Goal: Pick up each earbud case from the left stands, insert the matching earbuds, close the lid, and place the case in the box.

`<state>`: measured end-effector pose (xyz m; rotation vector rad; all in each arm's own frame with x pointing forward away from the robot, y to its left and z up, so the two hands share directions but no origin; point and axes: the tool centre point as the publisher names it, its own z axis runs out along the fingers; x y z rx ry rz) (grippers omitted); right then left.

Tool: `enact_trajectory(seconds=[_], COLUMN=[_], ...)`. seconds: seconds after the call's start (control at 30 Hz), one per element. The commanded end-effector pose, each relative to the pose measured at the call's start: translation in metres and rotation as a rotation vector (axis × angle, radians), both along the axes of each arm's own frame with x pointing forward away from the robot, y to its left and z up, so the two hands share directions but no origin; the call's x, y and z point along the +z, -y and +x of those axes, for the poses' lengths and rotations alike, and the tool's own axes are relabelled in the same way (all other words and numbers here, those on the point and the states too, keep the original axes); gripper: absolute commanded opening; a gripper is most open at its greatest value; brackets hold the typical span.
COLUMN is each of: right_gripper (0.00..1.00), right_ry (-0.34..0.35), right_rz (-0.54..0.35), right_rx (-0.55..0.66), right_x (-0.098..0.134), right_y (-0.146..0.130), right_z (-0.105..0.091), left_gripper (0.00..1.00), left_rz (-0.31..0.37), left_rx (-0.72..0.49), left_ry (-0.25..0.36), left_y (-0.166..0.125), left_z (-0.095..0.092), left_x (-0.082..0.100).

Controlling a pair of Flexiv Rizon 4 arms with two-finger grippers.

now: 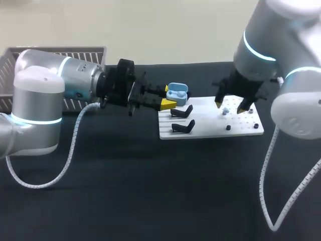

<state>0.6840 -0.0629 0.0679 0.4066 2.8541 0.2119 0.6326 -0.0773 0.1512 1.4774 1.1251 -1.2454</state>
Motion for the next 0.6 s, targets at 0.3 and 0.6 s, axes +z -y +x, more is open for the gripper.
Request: enact_trajectory(seconds=[0.3, 0.6], right_gripper=[0.48, 0.48], right_ry=[0.014, 0.011], right_rz=[0.000, 0.014], right_rx=[0.003, 0.013], right_x=[-0.018, -0.026], right_y=[0.001, 0.002], right_z=[0.008, 0.014], left_gripper=[0.00, 0.00], left_rz=[-0.002, -0.002], left_rx=[0.002, 0.002], left_ry=[0.003, 0.003], left_y=[0.000, 0.000], left_z=[0.000, 0.000], left_x=[-0.001, -0.001])
